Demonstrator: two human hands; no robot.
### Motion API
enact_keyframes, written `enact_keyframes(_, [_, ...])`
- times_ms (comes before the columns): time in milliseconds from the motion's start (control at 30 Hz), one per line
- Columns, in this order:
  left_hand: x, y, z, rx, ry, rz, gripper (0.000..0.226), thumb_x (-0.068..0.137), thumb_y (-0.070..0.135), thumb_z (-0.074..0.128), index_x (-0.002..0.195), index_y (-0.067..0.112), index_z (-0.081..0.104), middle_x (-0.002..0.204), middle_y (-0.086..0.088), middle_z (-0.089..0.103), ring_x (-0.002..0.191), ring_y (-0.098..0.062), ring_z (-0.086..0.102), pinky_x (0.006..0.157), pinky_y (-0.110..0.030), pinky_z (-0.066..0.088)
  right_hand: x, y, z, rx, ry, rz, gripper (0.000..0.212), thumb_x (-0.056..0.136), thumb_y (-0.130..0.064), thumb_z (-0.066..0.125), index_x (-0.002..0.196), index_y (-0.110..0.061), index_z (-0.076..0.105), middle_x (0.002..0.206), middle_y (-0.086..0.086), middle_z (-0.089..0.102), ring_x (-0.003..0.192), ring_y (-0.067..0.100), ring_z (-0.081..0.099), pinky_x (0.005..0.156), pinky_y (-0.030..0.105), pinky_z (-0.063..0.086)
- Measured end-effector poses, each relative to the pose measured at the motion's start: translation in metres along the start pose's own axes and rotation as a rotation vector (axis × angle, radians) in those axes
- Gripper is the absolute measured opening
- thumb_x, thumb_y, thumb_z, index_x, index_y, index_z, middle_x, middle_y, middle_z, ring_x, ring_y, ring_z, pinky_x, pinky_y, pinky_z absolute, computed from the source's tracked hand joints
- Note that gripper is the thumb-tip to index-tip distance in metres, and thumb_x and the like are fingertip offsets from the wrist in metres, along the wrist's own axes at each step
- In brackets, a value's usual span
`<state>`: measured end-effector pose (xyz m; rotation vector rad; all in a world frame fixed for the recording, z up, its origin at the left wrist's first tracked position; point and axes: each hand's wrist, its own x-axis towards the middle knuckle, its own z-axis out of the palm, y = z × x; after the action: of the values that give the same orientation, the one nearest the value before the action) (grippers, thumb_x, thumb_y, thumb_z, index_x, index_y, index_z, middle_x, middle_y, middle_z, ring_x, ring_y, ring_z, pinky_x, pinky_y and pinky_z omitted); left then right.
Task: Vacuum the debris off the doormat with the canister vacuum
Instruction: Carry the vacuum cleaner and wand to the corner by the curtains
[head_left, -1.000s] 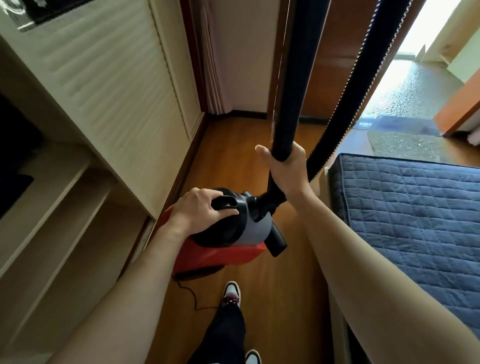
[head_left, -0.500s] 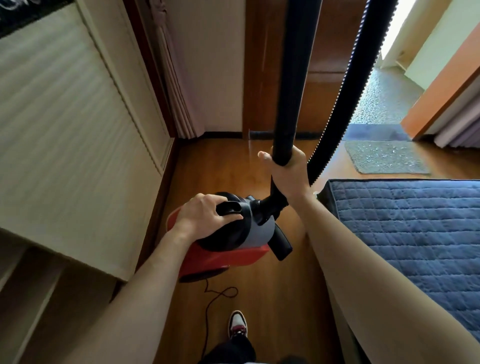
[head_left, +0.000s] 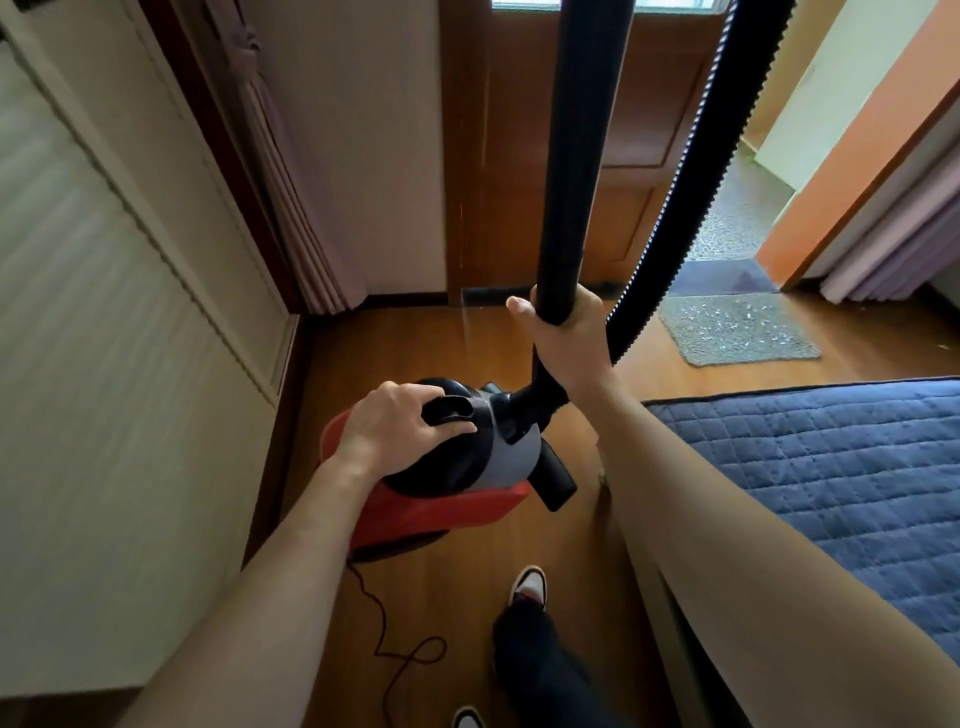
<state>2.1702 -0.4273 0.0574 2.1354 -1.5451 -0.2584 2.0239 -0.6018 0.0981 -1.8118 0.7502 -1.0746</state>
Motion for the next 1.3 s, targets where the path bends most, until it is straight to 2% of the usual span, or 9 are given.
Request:
enact_keyframes(133, [0.054, -0.012, 0.006, -0.003, -0.005, 0.012, 0.042, 0.081, 0.068, 0.066, 0.090, 0.028, 0.074, 0.080, 0.010, 0.073, 0.072, -0.011, 0.069, 0.062, -0.029, 0.057, 0.048, 0.025, 0.005, 0.007, -0.008, 0.015, 0.027, 0.088, -0.015, 0.077, 0.075, -0.004, 0.056, 0.064, 0.001, 0.056, 0.060, 0.020, 0.054, 0.062, 0.030, 0.049])
enact_keyframes(233, [0.097, -0.018, 0.014, 0.017, -0.014, 0.011, 0.041, 0.081, 0.067, 0.068, 0.088, 0.027, 0.074, 0.079, 0.010, 0.072, 0.071, -0.010, 0.066, 0.059, -0.023, 0.051, 0.084, 0.047, 0.006, 0.015, -0.005, 0.027, 0.025, 0.089, -0.013, 0.077, 0.076, -0.009, 0.056, 0.064, -0.003, 0.056, 0.060, 0.016, 0.054, 0.064, 0.026, 0.048])
enact_keyframes(433, [0.220, -0.027, 0.028, 0.030, -0.025, -0.002, 0.039, 0.080, 0.066, 0.071, 0.085, 0.027, 0.073, 0.073, 0.015, 0.066, 0.069, -0.010, 0.065, 0.058, -0.022, 0.044, 0.195, 0.101, -0.002, 0.042, 0.028, 0.071, 0.028, 0.088, -0.019, 0.079, 0.078, -0.001, 0.059, 0.067, 0.002, 0.057, 0.065, 0.024, 0.057, 0.067, 0.041, 0.054])
enact_keyframes(600, [0.312, -0.025, 0.035, 0.076, -0.020, 0.019, 0.040, 0.080, 0.065, 0.071, 0.090, 0.026, 0.075, 0.080, 0.005, 0.073, 0.070, -0.014, 0.065, 0.059, -0.024, 0.042, 0.278, 0.138, -0.013, 0.049, 0.032, 0.082, 0.032, 0.089, -0.023, 0.078, 0.080, 0.002, 0.059, 0.069, 0.007, 0.060, 0.069, 0.033, 0.062, 0.071, 0.047, 0.057])
enact_keyframes(700, [0.357, -0.025, 0.034, 0.096, -0.009, 0.019, 0.041, 0.080, 0.065, 0.071, 0.087, 0.025, 0.074, 0.078, 0.005, 0.073, 0.069, -0.014, 0.064, 0.060, -0.024, 0.040, 0.321, 0.148, -0.016, 0.048, 0.044, 0.077, 0.031, 0.089, -0.020, 0.078, 0.079, 0.002, 0.059, 0.070, 0.009, 0.061, 0.070, 0.032, 0.062, 0.072, 0.043, 0.057])
enact_keyframes(833, [0.413, -0.024, 0.031, 0.089, 0.003, 0.019, 0.042, 0.079, 0.066, 0.072, 0.084, 0.023, 0.073, 0.077, 0.005, 0.073, 0.075, -0.020, 0.069, 0.064, -0.028, 0.046, 0.374, 0.159, -0.020, 0.041, 0.069, 0.071, 0.030, 0.089, -0.019, 0.078, 0.079, 0.001, 0.058, 0.067, 0.001, 0.058, 0.064, 0.021, 0.058, 0.069, 0.038, 0.056])
enact_keyframes(1000, [0.473, -0.026, 0.037, 0.098, -0.008, 0.017, 0.042, 0.078, 0.064, 0.074, 0.083, 0.023, 0.073, 0.079, 0.000, 0.074, 0.079, -0.025, 0.070, 0.067, -0.031, 0.048, 0.424, 0.182, -0.025, 0.039, 0.089, 0.076, 0.033, 0.088, -0.023, 0.078, 0.080, 0.002, 0.058, 0.065, 0.002, 0.056, 0.061, 0.023, 0.057, 0.066, 0.042, 0.055])
enact_keyframes(1200, [0.563, -0.035, 0.054, 0.086, -0.028, 0.044, 0.044, 0.075, 0.066, 0.075, 0.078, 0.022, 0.070, 0.074, -0.001, 0.070, 0.077, -0.029, 0.069, 0.066, -0.032, 0.048, 0.492, 0.218, -0.031, 0.014, 0.147, 0.093, 0.036, 0.087, -0.026, 0.079, 0.077, 0.001, 0.057, 0.065, 0.007, 0.057, 0.064, 0.039, 0.058, 0.066, 0.046, 0.055])
enact_keyframes(1300, [0.617, -0.042, 0.064, 0.051, -0.052, 0.085, 0.041, 0.076, 0.063, 0.076, 0.076, 0.022, 0.069, 0.064, 0.005, 0.061, 0.072, -0.027, 0.068, 0.062, -0.031, 0.046, 0.535, 0.236, -0.033, -0.016, 0.182, 0.082, 0.035, 0.088, -0.026, 0.080, 0.072, -0.008, 0.055, 0.062, 0.000, 0.056, 0.059, 0.023, 0.056, 0.064, 0.035, 0.052])
